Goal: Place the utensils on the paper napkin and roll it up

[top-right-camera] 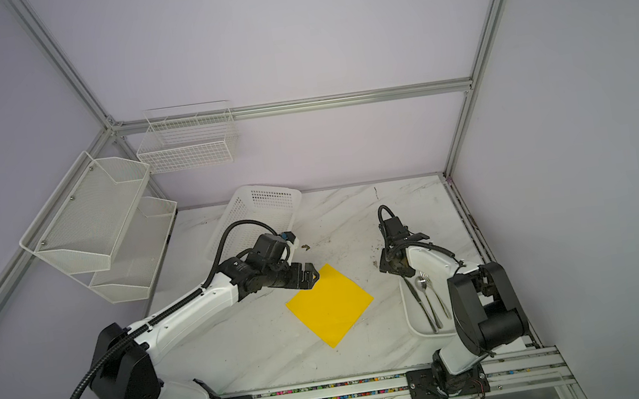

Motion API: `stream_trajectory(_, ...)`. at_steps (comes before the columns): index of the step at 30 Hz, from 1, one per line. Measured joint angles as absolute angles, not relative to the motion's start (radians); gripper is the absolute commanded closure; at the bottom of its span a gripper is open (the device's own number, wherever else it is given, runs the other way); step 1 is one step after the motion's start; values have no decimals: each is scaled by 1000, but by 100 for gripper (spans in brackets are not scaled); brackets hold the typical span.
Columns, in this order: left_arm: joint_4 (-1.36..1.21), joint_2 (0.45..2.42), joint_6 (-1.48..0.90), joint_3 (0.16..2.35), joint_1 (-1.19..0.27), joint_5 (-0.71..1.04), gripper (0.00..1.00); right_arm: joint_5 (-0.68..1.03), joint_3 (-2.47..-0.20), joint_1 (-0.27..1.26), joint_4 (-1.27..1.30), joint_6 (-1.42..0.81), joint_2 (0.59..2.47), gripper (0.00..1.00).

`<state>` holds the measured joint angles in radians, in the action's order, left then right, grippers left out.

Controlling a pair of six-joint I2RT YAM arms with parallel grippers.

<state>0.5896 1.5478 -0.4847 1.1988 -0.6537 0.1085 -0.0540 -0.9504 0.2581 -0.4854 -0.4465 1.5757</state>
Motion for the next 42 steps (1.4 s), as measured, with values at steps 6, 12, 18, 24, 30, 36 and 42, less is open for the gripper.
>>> stream_trajectory(6,626,1737,-451,1382,-563,96,0,-17,-1060,258,-408,-356,1706,52)
stream_trajectory(12,653,1859,-452,1494,-463,112,0,63,-1182,258,-362,-281,1855,55)
stream_trajectory(18,682,1887,-453,1507,-400,124,0,159,-1279,264,-348,-244,1946,54)
stream_trajectory(24,681,1851,-449,1505,-418,217,2,161,-1296,269,-363,-255,1913,52)
stream_trajectory(30,604,1670,-443,1381,-535,297,12,89,-1157,232,-379,-318,1658,50)
stream_trajectory(36,535,1694,-472,1278,-643,351,16,52,-1018,125,-386,-359,1470,50)
stream_trajectory(42,509,1793,-517,1245,-691,351,20,44,-956,101,-398,-363,1439,51)
